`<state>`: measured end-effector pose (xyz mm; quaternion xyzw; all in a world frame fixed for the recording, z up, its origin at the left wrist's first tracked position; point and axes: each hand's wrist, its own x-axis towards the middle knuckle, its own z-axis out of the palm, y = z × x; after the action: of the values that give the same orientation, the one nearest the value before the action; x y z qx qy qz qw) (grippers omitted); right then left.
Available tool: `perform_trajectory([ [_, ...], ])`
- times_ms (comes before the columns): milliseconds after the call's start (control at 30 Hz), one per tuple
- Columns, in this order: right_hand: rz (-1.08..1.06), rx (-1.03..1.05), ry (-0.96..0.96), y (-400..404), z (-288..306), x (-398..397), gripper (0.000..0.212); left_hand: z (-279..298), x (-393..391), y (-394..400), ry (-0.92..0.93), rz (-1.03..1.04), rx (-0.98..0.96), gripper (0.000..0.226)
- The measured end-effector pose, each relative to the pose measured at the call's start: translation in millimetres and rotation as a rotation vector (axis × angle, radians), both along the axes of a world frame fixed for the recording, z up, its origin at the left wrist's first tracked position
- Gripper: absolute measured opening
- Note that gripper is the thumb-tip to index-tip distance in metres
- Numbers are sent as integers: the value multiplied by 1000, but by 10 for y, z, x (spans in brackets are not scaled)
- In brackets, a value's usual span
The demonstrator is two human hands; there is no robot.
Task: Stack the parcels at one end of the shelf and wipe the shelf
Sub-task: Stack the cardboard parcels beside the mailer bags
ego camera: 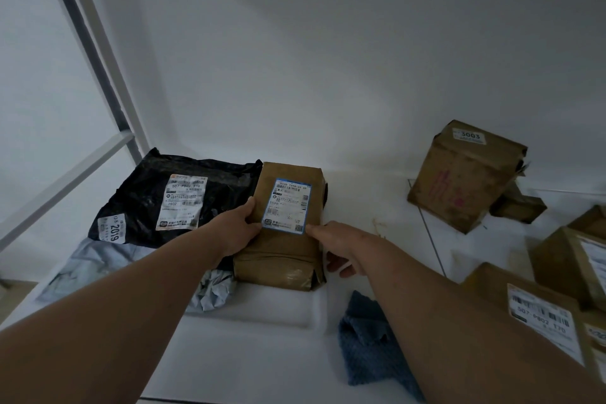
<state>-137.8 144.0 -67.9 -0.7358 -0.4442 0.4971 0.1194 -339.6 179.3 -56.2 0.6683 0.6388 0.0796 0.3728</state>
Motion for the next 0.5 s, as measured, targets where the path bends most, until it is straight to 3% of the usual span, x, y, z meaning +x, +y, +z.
perform_trajectory([
  [367,5,21,-39,-96,83,96,67,61,145,-49,-91,67,-59,82],
  [433,1,66,-57,-118,130,163,68,104,199,-43,-55,86,40,86],
  [500,-17,118,-73,-116,184,244,64,124,273,17,36,76,199,72],
])
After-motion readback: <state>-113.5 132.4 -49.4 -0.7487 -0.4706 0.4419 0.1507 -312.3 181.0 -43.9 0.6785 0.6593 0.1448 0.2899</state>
